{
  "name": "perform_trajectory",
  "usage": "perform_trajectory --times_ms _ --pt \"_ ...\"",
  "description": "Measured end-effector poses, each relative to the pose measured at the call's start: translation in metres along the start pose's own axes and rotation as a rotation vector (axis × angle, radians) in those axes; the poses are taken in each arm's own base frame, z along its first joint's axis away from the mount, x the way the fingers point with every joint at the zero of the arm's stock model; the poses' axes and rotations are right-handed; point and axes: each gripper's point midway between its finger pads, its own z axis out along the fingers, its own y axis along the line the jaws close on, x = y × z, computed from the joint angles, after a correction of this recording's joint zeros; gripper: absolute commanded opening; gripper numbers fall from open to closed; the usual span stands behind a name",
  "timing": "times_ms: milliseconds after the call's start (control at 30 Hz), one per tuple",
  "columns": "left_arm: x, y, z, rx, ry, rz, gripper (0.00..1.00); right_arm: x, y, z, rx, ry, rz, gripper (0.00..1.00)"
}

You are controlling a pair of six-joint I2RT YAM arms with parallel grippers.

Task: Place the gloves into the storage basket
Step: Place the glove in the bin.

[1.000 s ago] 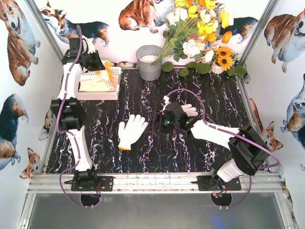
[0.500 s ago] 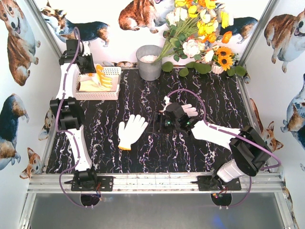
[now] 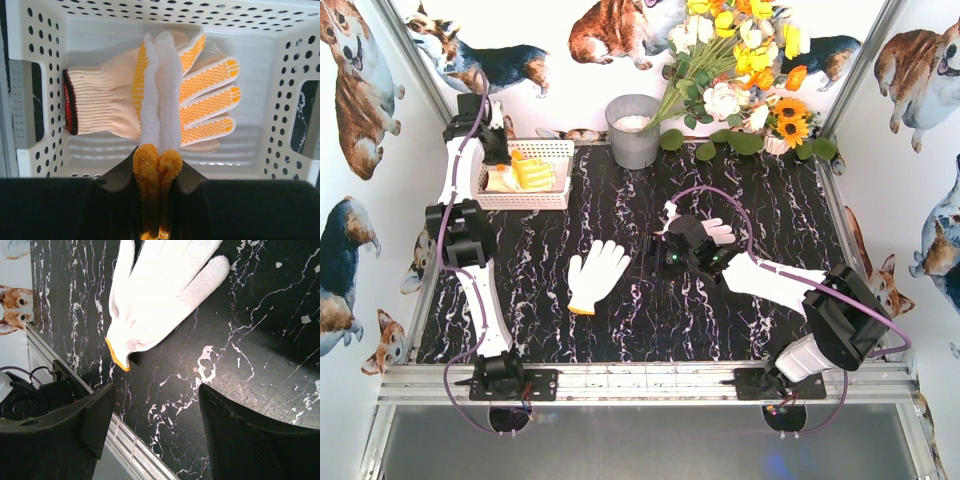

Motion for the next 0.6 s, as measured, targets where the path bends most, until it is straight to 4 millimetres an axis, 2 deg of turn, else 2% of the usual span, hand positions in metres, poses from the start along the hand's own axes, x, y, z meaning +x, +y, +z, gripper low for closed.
perform_trajectory --times_ms 233,600 --pt "0.004 0.013 0.006 -0.054 0.011 0.017 0.0 0.0 0.0 0.0 -0.001 -0.001 0.0 0.69" --pt "0.021 0.034 0.033 -0.14 0.057 0.05 0.0 0.0 0.0 0.0 -0.001 0.0 0.0 0.69"
